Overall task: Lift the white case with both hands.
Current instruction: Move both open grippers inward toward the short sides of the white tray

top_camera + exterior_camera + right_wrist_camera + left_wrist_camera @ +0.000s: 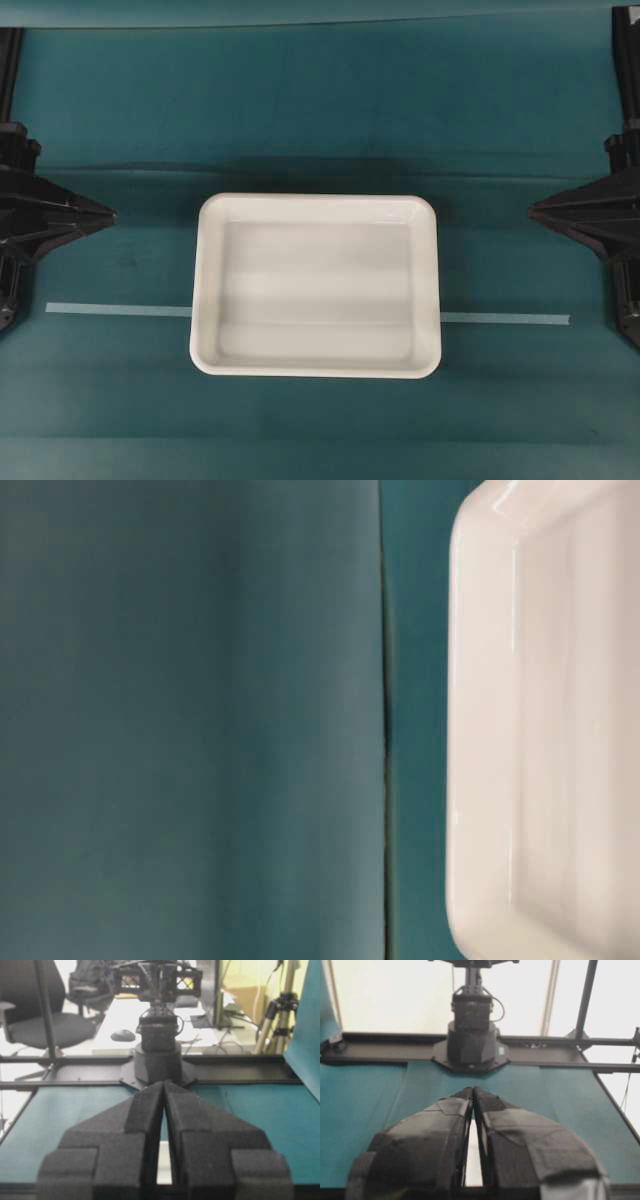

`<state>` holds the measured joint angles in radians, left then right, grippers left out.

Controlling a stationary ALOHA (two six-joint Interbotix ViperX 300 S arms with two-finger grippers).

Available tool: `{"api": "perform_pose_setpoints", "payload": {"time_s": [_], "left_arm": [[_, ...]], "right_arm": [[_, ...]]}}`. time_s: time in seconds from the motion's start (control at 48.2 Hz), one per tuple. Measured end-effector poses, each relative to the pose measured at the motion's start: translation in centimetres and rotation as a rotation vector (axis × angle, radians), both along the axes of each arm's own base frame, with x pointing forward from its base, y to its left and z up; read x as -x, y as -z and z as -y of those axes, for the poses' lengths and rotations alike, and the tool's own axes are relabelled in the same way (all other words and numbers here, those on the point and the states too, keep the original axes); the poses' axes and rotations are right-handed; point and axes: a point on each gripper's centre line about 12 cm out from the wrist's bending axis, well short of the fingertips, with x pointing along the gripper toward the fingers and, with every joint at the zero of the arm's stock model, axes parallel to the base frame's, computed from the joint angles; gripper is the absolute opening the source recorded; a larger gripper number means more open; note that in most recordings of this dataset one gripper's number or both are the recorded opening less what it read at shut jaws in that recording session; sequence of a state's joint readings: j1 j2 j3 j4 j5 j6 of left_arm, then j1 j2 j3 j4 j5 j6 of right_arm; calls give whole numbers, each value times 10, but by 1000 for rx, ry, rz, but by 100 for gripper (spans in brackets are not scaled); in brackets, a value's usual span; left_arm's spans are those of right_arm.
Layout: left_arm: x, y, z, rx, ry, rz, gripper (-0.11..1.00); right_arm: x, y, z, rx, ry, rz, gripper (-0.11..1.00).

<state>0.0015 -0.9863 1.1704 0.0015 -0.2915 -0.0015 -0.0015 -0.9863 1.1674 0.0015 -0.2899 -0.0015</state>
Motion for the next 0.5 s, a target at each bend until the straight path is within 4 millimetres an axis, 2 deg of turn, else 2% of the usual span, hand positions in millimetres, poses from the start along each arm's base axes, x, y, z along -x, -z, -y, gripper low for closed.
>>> {"api": "perform_pose_setpoints", "payload": {"time_s": [0.062, 0.125, 0.187, 0.374, 0.498], "left_arm": [[0, -1, 1, 35, 11, -9, 11], [-1, -3, 3, 79, 22, -19, 3], [-1, -5, 3, 130, 28, -25, -2], [-2, -6, 3, 306, 40, -58, -3], [-2, -5, 3, 495, 52, -68, -3]], "right_arm": [[0, 0, 0, -14, -4, 2, 11], [1, -1, 0, -73, -3, 8, 2], [2, -2, 1, -149, -2, 11, 1], [2, 2, 5, -394, 6, -18, 1], [2, 5, 10, -615, 24, -24, 1]]}}
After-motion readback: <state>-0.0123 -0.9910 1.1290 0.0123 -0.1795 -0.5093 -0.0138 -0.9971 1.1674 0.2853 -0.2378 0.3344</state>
